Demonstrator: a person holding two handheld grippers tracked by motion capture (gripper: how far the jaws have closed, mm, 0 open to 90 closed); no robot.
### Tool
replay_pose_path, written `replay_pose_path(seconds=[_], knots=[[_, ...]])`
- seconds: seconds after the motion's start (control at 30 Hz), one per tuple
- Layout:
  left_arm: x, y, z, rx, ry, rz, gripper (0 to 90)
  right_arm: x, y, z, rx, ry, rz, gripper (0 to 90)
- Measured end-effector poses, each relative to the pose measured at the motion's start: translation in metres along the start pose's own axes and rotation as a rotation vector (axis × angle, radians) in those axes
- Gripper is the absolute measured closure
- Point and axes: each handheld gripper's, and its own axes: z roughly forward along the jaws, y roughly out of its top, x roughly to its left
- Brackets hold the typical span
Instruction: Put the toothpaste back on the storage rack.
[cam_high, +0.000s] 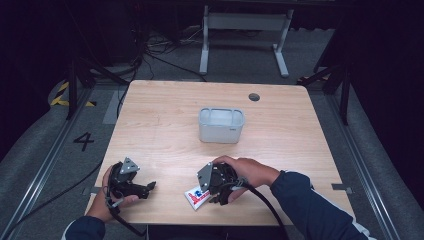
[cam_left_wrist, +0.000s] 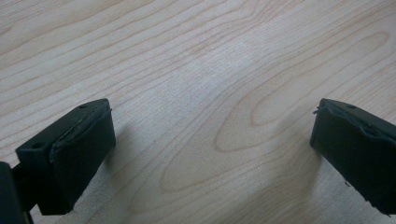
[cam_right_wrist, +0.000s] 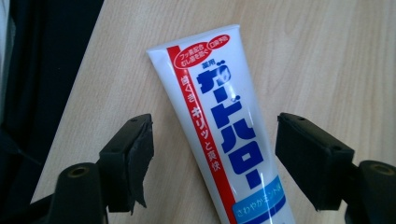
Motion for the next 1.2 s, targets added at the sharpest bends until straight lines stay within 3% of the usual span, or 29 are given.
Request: replay_pose_path(seconds=[0.3, 0.43, 0.7, 0.9, 1.2], knots=[[-0.001, -0.001, -0.002, 0.008, -0.003, -0.004, 0.5, -0.008, 0.006, 0.009, 0.025, 0.04, -0.016, 28.8], [-0.002, -0.004, -0.004, 0.005, -0.004, 0.001, 0.5, -0.01, 0.013, 0.015, 0.078, 0.061, -0.05, 28.9], [-0.003, -0.009, -0.008, 0.001, -0.001, 0.0, 0.5, -0.014, 0.023, 0.026, 0.106, 0.098, -0.092, 32.6], [-0.003, -0.009, -0.009, 0.005, -0.002, -0.001, 0.5, -0.015, 0.026, 0.034, 0.129, 0.099, -0.098, 35.5], [-0.003, -0.009, -0.009, 0.005, -0.002, 0.0, 0.5, -0.021, 0.026, 0.035, 0.135, 0.14, -0.102, 39.7]])
